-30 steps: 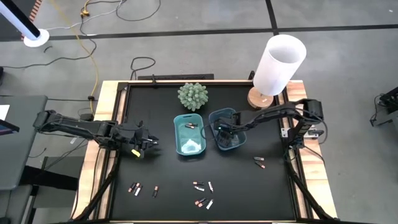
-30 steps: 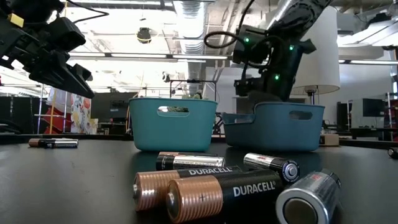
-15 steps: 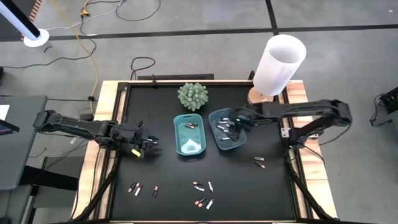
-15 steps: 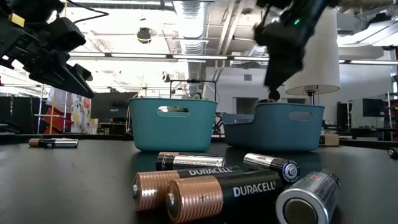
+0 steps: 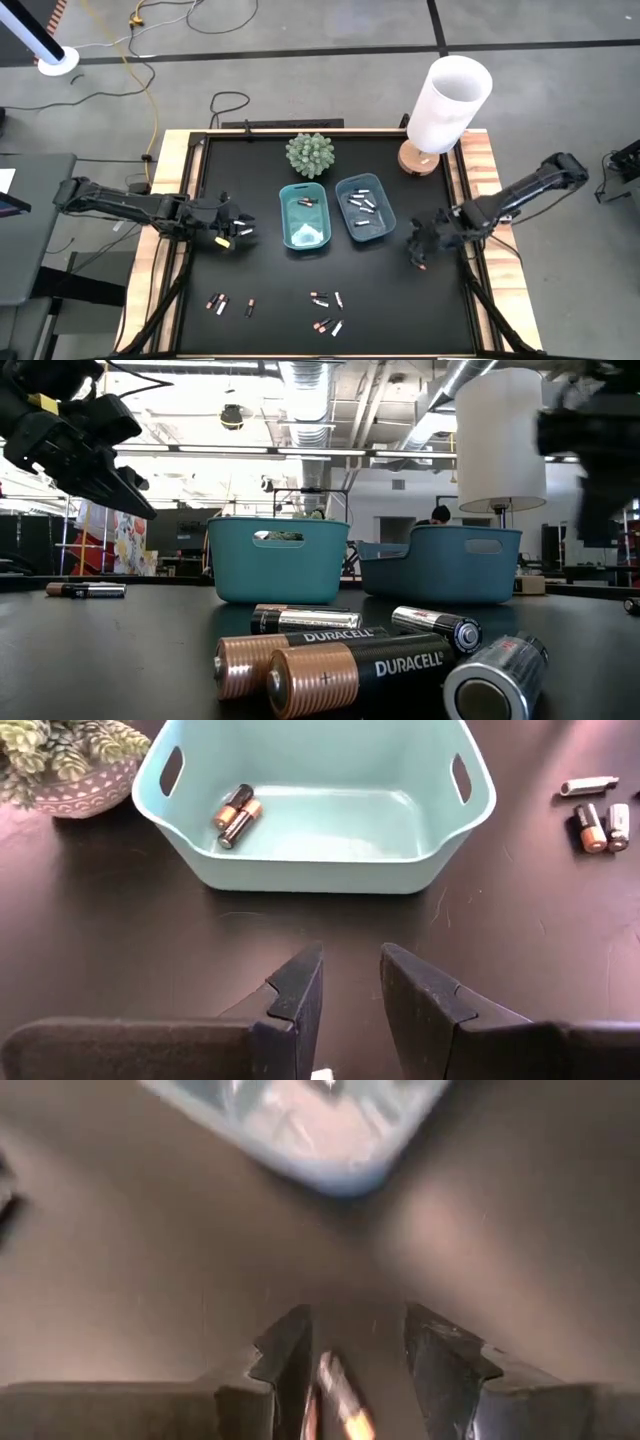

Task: Sort batteries
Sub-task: Put the black battery into the green bin

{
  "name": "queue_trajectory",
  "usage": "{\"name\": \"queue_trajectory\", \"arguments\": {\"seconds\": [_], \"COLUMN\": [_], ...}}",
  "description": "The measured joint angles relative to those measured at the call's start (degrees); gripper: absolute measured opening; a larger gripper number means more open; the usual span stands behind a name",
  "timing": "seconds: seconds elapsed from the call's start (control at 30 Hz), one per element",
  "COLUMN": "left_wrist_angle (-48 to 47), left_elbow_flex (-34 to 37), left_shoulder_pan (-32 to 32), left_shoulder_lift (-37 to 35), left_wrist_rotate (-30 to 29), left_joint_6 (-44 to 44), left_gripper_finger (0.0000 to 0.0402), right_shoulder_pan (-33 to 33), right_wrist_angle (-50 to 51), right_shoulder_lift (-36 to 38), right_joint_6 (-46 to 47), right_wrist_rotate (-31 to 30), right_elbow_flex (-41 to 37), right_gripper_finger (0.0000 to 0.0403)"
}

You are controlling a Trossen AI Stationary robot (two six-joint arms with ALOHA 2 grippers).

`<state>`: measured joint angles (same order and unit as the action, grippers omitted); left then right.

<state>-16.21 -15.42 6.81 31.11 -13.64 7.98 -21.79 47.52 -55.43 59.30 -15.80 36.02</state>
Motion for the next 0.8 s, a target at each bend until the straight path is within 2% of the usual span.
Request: {"name": "queue_trajectory", "arguments": {"seconds": [0.17, 0.3, 0.53, 0.8], "left_wrist_angle": [-7.1, -11.4, -11.4, -11.4], "left_elbow_flex": [-3.0, -5.6, -5.9, -5.9], "left_shoulder_pan": [0.0, 0.0, 0.0, 0.0], "left_shoulder_lift": [0.0, 0.0, 0.0, 0.0], "left_wrist_rotate": [-3.2, -3.6, -3.6, -3.6], "left_joint_6": [3.5, 5.9, 6.0, 6.0], "left_gripper_finger": [0.0089, 0.0079, 0.0071, 0.0070], "right_shoulder_pan": [-10.3, -14.9, -17.1, -17.2], "right_wrist_angle": [0.3, 0.0, -1.8, -6.1], "right_shoulder_lift": [2.3, 0.8, -5.0, -12.4], "right_joint_6": [13.5, 16.1, 17.7, 14.5], "right_wrist_rotate": [0.0, -0.1, -0.2, 0.2], "right_elbow_flex": [-5.8, -6.9, -9.0, -9.4], "right_gripper_finger": [0.0170, 0.0170, 0.0170, 0.0170]}}
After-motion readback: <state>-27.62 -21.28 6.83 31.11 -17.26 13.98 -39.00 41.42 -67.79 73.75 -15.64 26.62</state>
